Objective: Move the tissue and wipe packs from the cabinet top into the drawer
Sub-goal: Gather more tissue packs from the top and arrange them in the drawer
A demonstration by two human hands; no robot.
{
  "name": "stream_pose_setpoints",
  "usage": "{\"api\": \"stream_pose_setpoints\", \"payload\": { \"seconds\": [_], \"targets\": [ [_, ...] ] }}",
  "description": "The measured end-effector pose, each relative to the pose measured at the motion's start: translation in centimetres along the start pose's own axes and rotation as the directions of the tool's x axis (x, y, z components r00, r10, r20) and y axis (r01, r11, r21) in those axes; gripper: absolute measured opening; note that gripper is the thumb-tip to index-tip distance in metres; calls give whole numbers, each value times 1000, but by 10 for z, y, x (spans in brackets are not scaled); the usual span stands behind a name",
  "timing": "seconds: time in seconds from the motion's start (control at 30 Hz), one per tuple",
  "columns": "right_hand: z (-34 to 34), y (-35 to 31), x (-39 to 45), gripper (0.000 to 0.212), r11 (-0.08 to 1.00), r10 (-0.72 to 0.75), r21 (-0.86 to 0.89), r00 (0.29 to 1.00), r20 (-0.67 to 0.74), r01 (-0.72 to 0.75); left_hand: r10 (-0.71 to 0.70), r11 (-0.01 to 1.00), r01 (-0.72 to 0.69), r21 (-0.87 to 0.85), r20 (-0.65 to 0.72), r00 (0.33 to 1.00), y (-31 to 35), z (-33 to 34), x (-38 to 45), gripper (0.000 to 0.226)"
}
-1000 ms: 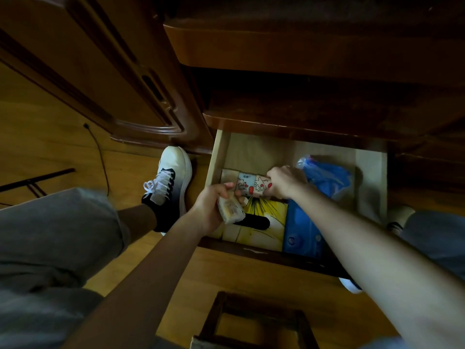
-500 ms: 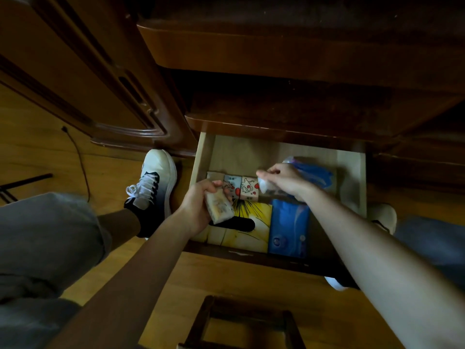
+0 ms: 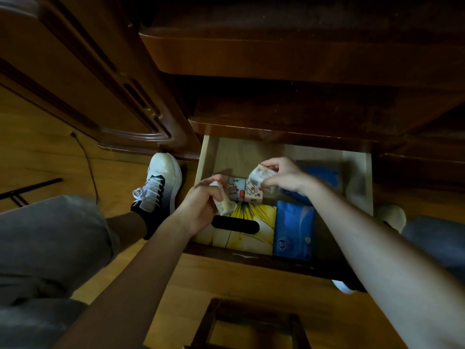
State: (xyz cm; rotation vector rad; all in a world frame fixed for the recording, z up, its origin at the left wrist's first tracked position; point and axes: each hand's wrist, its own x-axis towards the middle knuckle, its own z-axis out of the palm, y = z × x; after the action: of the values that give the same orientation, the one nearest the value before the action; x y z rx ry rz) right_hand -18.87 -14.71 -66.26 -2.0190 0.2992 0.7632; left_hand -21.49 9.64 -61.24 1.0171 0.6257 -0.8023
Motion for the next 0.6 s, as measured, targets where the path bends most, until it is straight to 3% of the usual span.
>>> {"api": "stream_pose_setpoints", "payload": {
  "seconds": [0.1, 0.23, 0.37, 0.47, 0.53, 0.6],
  "targets": [
    [13, -10, 20, 65, 996, 43, 88, 989, -144, -31, 87, 990, -81, 117, -51, 995, 3, -3, -3, 47],
    [33, -34, 46, 64, 991, 127, 71, 944, -305, -110, 214, 975, -200, 101, -161, 963, 9, -15, -5, 51],
    [68, -59, 77, 50, 992, 124, 0, 946, -299, -130, 278, 961, -274, 49, -191, 941, 15, -25, -8, 27],
    [87, -65, 91, 22, 989, 75, -108, 966, -246, -104, 294, 955, -291, 50, -257, 921, 19, -27, -5, 29],
    [89, -60, 93, 10, 989, 34, -125, 957, -290, -73, 302, 953, -292, 79, -295, 906, 20, -26, -1, 32],
    [86, -51, 93, 17, 995, 4, -90, 948, -318, -34, 318, 948, -294, 124, -300, 899, 21, -24, 1, 35]
  ]
}}
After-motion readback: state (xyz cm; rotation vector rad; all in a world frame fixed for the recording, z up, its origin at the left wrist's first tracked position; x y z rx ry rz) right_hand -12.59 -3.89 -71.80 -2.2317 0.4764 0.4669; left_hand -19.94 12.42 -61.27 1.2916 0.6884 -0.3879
